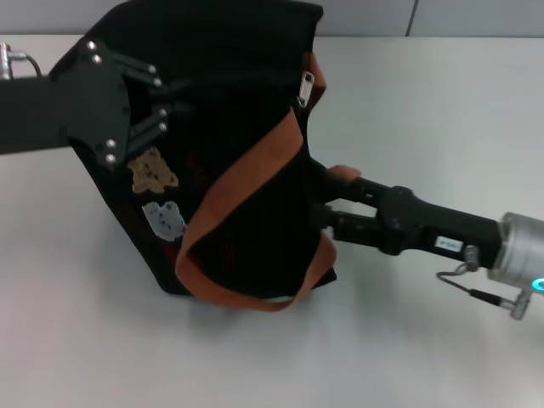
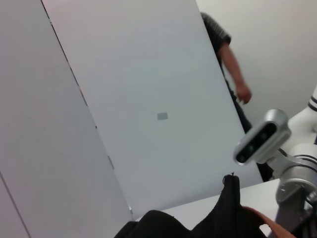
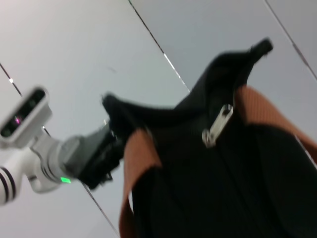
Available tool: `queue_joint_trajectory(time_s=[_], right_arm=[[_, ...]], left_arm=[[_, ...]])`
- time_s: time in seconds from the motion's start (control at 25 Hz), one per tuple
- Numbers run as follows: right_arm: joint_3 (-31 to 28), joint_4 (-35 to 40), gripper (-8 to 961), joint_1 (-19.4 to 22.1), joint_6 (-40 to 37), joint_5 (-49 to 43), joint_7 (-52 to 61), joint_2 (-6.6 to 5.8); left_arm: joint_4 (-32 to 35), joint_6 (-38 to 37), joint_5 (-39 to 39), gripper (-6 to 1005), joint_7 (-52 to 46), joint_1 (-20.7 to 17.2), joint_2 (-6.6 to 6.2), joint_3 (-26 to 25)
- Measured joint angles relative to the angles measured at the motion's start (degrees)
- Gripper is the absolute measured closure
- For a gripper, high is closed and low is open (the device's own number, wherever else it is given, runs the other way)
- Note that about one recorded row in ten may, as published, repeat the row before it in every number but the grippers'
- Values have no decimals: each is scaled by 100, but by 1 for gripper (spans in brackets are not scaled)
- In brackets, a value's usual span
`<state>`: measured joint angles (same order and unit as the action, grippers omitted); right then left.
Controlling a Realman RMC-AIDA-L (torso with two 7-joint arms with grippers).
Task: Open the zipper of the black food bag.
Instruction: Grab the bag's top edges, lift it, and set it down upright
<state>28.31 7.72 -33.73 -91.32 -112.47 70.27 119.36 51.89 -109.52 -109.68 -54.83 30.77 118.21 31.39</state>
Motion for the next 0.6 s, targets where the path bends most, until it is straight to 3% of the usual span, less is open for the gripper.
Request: queue_joint_trajectory(time_s=[0.2,0.6], right_arm=[[-11,428,132,159,-413,26,611,-15],[-50,483,133,177,-969,614,1020,-26]], left_arm=[[-182,0,-16,909,187,-62,5,9],[-603,8,-11,909,538,-99,14,47]])
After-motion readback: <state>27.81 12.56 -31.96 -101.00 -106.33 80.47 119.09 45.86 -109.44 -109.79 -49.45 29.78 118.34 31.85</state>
